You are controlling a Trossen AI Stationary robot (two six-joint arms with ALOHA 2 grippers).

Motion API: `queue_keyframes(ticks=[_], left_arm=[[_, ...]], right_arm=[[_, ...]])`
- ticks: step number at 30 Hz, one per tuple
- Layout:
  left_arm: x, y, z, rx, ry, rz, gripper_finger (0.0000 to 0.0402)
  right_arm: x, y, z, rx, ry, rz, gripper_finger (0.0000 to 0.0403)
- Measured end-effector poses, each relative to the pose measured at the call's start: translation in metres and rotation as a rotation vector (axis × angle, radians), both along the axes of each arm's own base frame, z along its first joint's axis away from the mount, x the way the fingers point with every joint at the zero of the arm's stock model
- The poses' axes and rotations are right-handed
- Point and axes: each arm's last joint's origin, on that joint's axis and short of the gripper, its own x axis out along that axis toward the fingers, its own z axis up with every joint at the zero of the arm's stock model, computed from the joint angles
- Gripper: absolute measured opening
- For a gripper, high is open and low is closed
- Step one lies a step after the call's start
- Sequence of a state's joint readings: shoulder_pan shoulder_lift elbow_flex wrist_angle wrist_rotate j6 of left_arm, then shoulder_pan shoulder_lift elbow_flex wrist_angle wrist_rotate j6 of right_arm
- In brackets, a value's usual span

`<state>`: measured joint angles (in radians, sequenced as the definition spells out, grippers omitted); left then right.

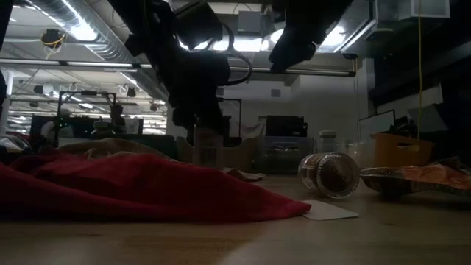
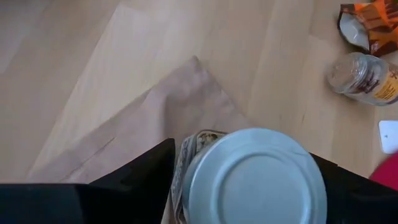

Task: Sort spices by type
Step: Put the white seasoning bottle into the transparent bin

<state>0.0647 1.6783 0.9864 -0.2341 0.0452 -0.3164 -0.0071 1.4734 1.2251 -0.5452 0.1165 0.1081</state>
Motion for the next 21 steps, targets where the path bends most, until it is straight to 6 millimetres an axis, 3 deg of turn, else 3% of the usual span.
queue_keyframes(ticks=[8, 21], left_arm=[[0.004, 0.000, 0.011, 0.006, -0.042, -0.009, 0.0258], [-0.005, 0.000, 0.043, 0.010, -0.144, -0.006, 0.0255]], right_arm=[[0.006, 0.000, -0.010, 0.009, 0.034, 0.010, 0.0276], [0.014, 0.001, -0.019, 0.023, 0.041, 0.023, 0.0276]])
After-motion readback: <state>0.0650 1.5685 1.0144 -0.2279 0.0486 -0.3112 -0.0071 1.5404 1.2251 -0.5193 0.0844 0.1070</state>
